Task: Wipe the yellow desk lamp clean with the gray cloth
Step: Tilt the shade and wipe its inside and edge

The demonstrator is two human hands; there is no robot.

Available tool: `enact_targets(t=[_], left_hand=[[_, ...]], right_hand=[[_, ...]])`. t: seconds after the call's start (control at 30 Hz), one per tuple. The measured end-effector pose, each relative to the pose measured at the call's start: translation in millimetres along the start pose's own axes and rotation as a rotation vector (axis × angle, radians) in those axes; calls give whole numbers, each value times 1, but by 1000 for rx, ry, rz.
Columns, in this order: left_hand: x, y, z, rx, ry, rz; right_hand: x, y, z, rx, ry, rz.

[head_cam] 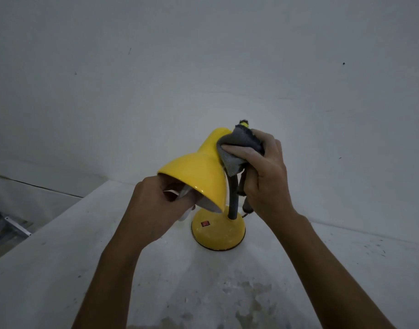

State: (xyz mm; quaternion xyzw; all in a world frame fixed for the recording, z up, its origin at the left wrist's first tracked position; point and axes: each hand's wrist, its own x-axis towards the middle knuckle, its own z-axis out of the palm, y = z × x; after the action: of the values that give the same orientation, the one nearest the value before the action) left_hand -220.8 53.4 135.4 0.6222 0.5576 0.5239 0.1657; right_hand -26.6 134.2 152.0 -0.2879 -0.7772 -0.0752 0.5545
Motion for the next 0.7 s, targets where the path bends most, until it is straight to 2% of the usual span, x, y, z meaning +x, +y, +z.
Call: enact_targets(t=[0.17,0.47,0.7], left_hand=[[0,3,1,-11,1,-10],[-1,1,-5,17,14,-34],[-2,5,-3,-2,-2,-15]], right_hand=[[19,2,3,-43,18,60],[21,-45,5,-212,-230,44],[11,-50,-15,102,-357,63]])
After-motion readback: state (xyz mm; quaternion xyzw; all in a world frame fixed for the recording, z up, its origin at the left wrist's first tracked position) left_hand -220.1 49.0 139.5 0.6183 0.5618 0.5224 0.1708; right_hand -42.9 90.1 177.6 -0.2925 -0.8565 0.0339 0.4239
